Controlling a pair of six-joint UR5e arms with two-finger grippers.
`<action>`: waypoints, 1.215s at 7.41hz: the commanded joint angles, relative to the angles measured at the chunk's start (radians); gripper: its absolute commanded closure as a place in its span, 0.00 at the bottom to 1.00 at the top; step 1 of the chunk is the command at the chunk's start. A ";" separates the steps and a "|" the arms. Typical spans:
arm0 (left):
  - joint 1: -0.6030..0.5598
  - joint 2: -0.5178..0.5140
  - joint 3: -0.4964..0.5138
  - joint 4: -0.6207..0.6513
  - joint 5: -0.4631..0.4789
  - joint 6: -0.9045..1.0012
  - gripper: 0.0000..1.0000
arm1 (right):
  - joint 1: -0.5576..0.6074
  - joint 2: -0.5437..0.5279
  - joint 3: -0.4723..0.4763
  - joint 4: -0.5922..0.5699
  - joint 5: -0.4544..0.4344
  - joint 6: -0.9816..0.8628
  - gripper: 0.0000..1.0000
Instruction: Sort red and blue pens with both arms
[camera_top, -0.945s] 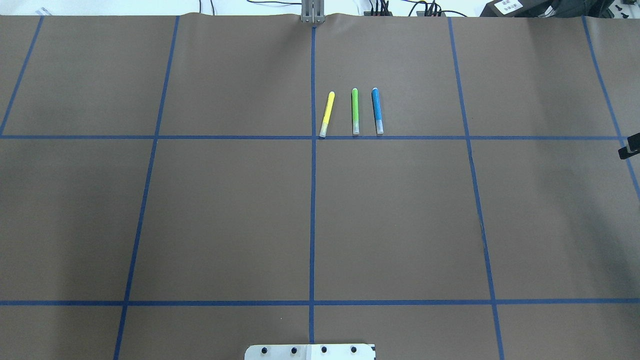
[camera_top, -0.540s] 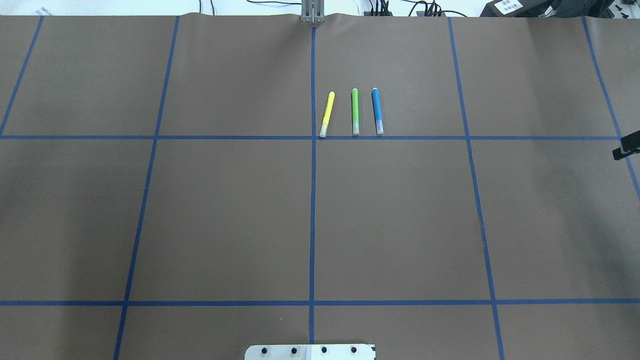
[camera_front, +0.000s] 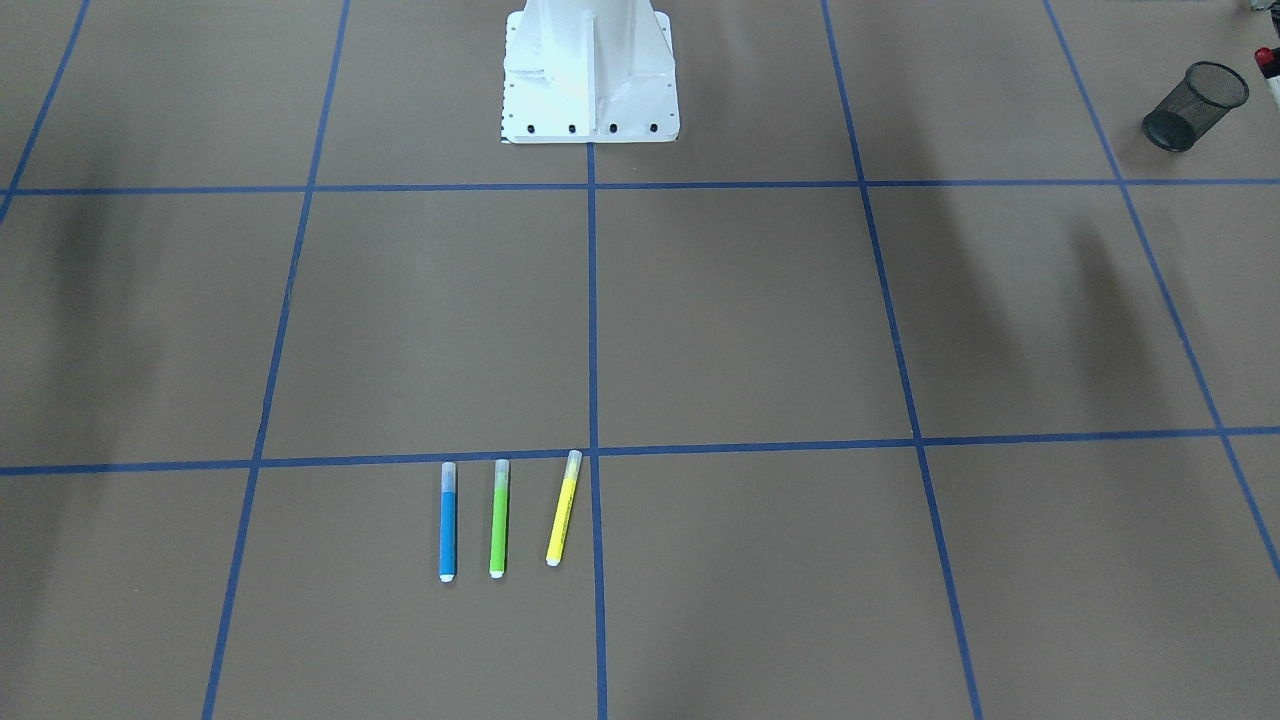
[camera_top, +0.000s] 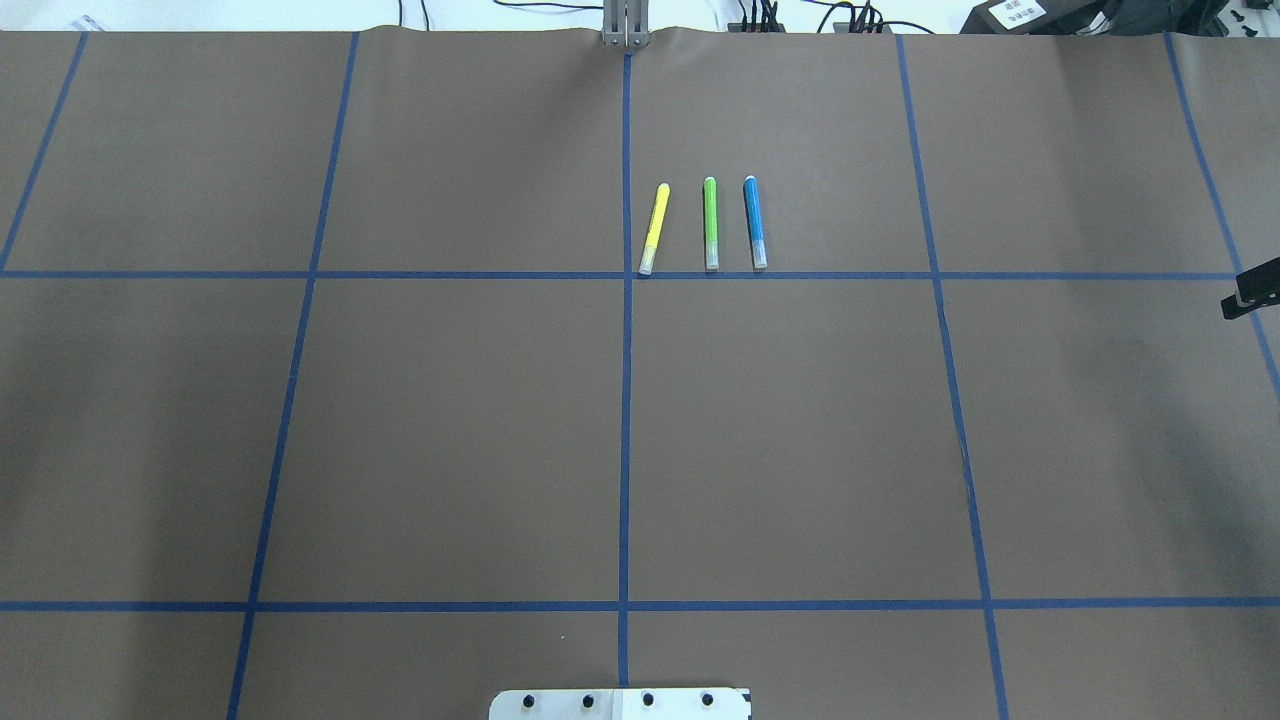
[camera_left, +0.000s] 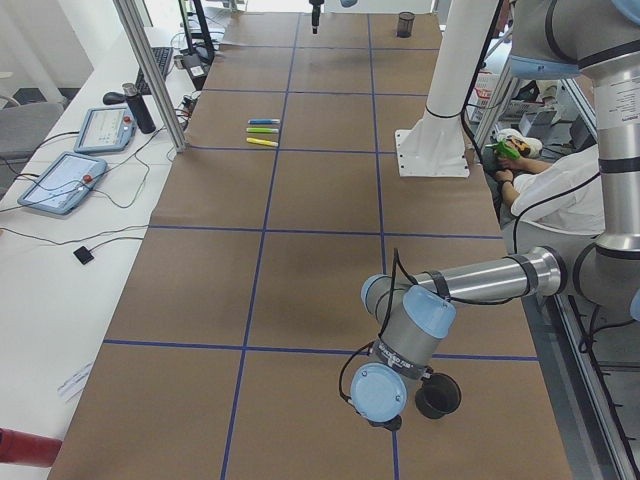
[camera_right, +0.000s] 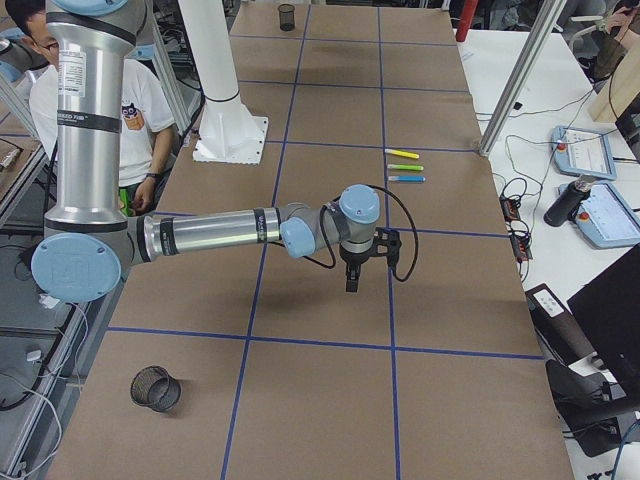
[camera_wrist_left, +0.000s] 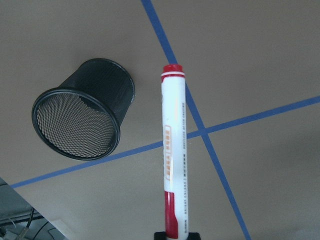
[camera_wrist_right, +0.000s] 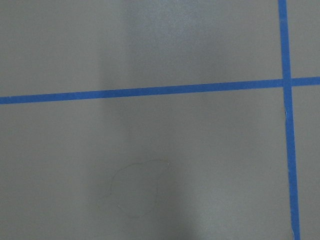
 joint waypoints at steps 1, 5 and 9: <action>-0.015 0.014 0.016 0.146 0.002 0.071 1.00 | -0.009 0.002 -0.014 0.001 -0.013 0.005 0.01; -0.019 -0.006 0.060 0.256 0.026 0.192 1.00 | -0.013 0.006 -0.012 0.001 -0.011 0.008 0.01; -0.019 -0.035 0.198 0.257 0.054 0.306 1.00 | -0.013 0.008 -0.005 0.001 -0.013 0.008 0.01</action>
